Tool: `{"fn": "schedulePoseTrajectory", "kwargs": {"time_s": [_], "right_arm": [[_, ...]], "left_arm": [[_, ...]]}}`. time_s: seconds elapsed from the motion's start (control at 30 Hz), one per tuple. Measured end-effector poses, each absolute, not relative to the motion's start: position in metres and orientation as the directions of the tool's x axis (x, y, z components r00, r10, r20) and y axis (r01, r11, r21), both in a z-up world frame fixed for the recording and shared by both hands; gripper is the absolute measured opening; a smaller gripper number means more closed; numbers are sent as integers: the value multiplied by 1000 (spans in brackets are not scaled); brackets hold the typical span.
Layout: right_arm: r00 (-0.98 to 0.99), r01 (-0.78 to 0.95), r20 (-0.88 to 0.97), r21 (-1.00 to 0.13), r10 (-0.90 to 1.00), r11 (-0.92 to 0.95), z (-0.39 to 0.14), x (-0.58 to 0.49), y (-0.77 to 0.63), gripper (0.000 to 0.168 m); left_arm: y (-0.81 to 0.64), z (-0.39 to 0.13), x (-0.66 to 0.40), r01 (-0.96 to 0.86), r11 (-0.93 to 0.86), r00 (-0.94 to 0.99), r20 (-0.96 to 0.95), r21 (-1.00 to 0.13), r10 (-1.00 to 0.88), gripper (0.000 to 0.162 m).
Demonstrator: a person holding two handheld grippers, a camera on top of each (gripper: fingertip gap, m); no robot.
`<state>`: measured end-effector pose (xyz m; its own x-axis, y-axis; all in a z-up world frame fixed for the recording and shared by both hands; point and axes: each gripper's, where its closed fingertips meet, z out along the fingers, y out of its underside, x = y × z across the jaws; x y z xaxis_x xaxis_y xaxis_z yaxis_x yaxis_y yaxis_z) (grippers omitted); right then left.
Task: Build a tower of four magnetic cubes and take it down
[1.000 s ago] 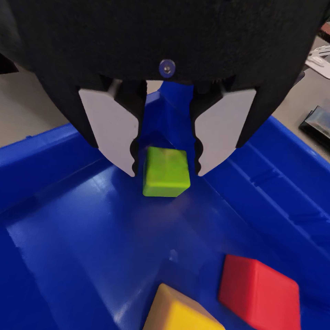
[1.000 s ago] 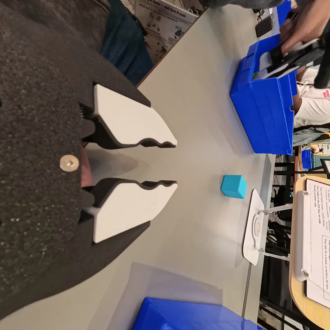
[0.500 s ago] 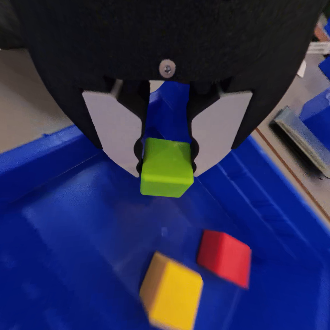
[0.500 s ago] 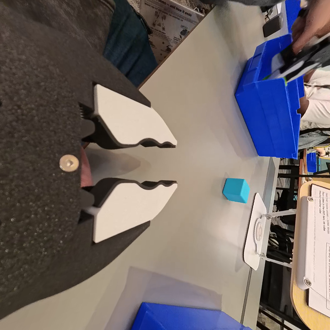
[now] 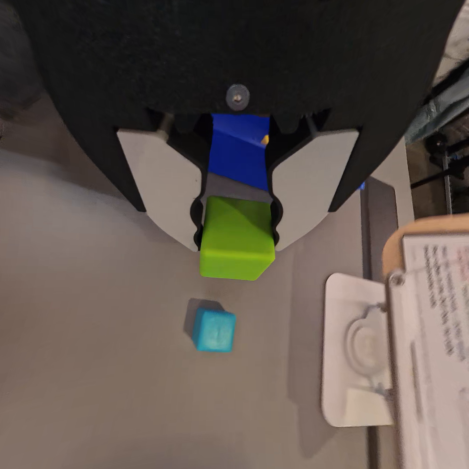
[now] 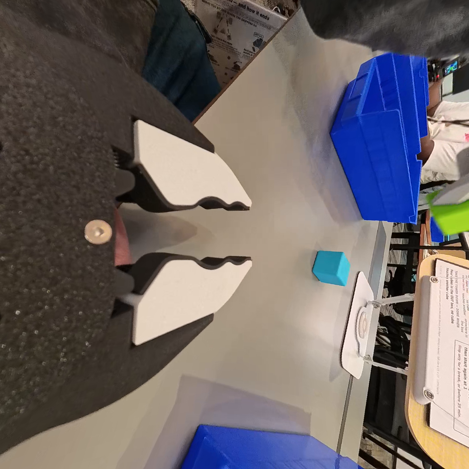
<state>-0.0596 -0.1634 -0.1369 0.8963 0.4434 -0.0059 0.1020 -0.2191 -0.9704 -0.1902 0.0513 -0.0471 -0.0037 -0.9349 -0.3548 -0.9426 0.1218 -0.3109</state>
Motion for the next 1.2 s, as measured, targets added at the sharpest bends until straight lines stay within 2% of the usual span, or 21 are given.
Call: {"fn": "schedulePoseTrajectory", "kwargs": {"time_s": [0.13,0.33,0.57,0.83,0.93,1.1,1.2], "right_arm": [[898,106,-1,-970,440,-219,-137,-58,-164,34],[902,100,-6,-970,433,-221,-137,-55,-165,34],[903,96,-10,-970,429,-224,-137,-53,-166,34],[901,103,-6,-969,434,-227,-138,-55,-166,34],[901,98,-10,-969,433,-227,-138,-54,-166,34],[901,96,-12,-969,433,-226,-138,-54,-167,34],[900,93,-16,-969,436,-227,-137,-55,-167,34]], "left_arm": [[61,-82,-152,-972,174,-124,-286,-157,-950,50],[75,-123,-124,-980,193,-181,-187,-50,-966,50],[72,-145,-112,-981,184,-176,-110,-66,-978,50],[68,-145,-107,-983,157,-146,-122,-89,-982,50],[63,-135,-105,-978,139,-118,-135,-158,-984,66],[42,-71,-107,-866,134,-31,-216,-482,-976,59],[25,-36,-132,-760,98,106,-272,-643,-957,58]]}}
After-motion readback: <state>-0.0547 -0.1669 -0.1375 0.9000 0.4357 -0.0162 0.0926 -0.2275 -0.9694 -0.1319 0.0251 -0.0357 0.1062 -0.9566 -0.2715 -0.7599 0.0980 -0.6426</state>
